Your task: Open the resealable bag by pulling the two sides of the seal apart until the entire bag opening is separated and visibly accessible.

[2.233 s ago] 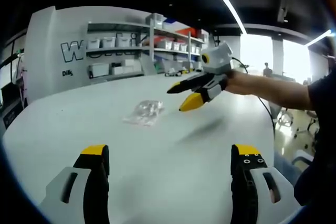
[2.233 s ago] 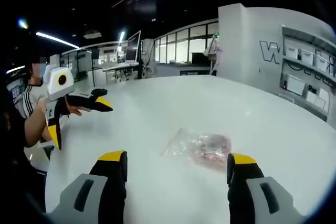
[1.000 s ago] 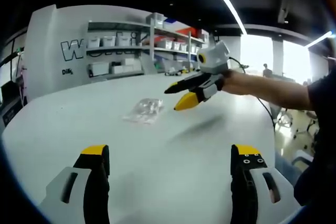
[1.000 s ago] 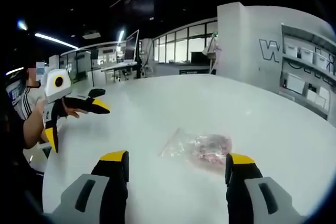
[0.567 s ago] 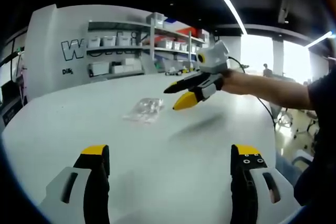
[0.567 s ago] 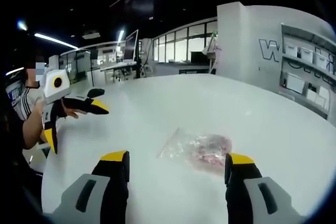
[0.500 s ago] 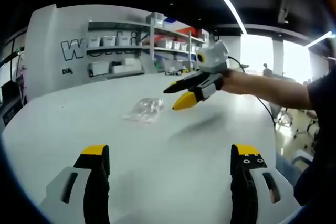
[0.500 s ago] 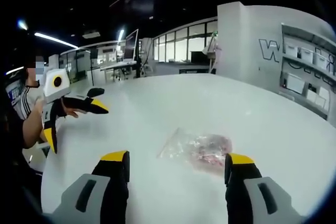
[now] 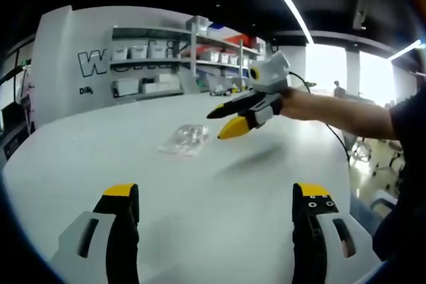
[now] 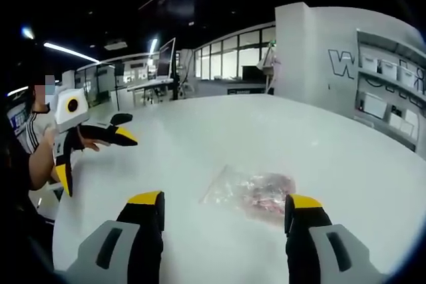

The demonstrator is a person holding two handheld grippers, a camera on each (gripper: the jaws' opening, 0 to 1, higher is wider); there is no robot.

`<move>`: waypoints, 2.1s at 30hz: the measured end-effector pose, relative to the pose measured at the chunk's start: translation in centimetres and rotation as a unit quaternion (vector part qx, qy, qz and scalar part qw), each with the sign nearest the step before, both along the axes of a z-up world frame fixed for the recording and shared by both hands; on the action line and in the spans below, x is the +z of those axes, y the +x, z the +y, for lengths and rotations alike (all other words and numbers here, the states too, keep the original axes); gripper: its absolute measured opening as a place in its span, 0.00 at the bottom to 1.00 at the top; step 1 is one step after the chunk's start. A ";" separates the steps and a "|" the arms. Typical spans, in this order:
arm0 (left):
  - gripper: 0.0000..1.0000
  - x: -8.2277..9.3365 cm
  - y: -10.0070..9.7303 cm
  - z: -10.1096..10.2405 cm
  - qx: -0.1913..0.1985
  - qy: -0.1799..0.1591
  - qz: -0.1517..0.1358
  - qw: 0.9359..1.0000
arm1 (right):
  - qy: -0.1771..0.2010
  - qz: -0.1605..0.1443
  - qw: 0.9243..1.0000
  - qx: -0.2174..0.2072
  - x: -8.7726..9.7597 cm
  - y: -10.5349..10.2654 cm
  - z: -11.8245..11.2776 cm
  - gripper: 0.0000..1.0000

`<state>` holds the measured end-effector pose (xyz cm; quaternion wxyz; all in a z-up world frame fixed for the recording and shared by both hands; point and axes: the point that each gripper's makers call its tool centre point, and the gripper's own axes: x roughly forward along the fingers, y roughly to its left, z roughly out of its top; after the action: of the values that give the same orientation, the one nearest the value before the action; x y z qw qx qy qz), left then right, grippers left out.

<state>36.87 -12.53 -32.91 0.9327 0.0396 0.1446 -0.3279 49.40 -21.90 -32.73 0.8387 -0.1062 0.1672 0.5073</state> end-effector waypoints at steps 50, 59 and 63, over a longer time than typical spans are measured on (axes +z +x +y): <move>0.94 -0.6 0.3 -0.1 0.000 -0.001 0.005 1.000 | -0.001 0.004 1.000 0.002 -0.5 1.8 0.8 0.71; 0.94 -0.5 0.4 0.0 0.000 -0.003 0.003 1.000 | -0.001 0.003 1.000 0.002 -0.6 2.2 0.8 0.71; 0.94 -0.6 0.4 0.0 0.000 -0.001 0.004 1.000 | -0.002 0.004 1.000 -0.001 -0.6 2.5 0.8 0.71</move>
<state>37.28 -12.51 -33.56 0.9322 0.0376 0.1481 -0.3282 51.86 -21.15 -33.36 0.8384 -0.1053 0.1721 0.5063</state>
